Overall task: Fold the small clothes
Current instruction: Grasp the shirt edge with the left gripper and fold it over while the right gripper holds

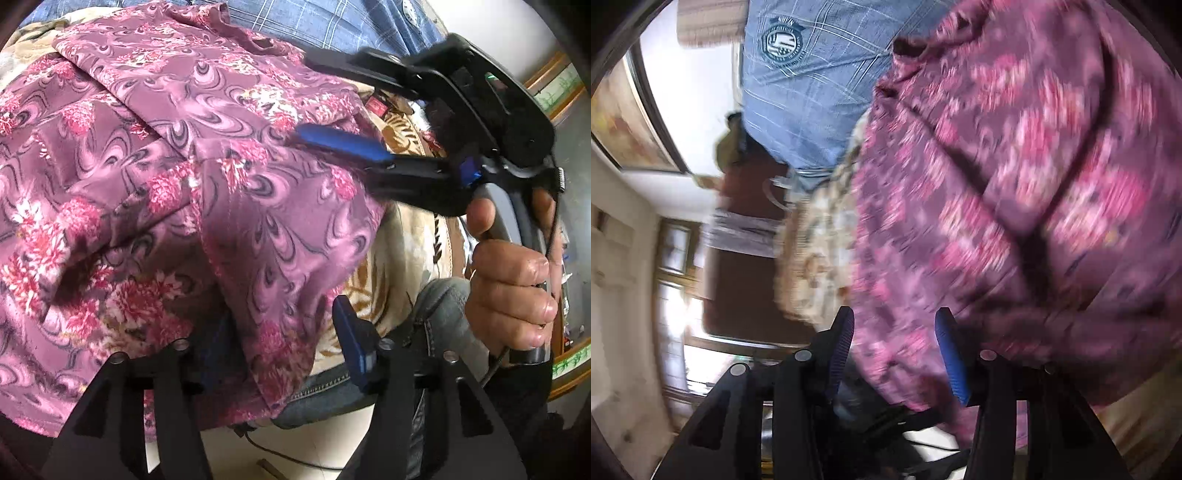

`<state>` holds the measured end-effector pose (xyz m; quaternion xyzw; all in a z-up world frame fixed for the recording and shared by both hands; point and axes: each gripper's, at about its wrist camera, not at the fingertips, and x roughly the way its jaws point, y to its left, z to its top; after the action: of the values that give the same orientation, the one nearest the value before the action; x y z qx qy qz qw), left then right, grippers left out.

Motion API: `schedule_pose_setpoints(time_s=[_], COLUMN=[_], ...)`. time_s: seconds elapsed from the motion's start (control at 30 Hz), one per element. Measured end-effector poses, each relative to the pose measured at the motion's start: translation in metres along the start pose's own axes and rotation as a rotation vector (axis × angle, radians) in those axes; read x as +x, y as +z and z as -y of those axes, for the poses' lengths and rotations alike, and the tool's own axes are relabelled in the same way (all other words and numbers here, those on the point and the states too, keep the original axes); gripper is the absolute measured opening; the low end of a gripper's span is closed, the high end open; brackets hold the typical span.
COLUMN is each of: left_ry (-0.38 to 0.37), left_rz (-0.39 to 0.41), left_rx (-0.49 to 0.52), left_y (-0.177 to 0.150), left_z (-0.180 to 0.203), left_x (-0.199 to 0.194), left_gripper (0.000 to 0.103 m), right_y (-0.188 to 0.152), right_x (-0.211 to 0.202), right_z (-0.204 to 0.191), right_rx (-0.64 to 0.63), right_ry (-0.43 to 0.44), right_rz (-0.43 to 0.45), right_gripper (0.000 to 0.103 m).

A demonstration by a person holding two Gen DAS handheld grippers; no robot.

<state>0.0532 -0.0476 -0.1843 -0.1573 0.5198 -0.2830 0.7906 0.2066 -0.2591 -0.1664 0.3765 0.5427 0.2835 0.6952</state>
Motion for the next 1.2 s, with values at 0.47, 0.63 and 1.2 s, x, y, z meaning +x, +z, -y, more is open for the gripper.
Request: schedule_pose_setpoints(time_s=[0.47, 0.63, 1.2], left_ry=[-0.058, -0.083, 0.161], left_rz=[0.062, 0.072, 0.037], left_rx=[-0.109, -0.140, 0.123], left_y=[0.006, -0.002, -0.002], left_z=[-0.037, -0.045, -0.029], left_x=[-0.015, -0.024, -0.062], left_gripper=[0.002, 0.003, 0.065], right_y=[-0.013, -0.035, -0.019], right_x=[0.077, 0.080, -0.064], right_z=[-0.083, -0.079, -0.115], right_rx=[-0.775, -0.881, -0.661], right_ry=[-0.490, -0.596, -0.381], right_rz=[-0.395, -0.451, 0.051], right_gripper=[0.050, 0.004, 0.004])
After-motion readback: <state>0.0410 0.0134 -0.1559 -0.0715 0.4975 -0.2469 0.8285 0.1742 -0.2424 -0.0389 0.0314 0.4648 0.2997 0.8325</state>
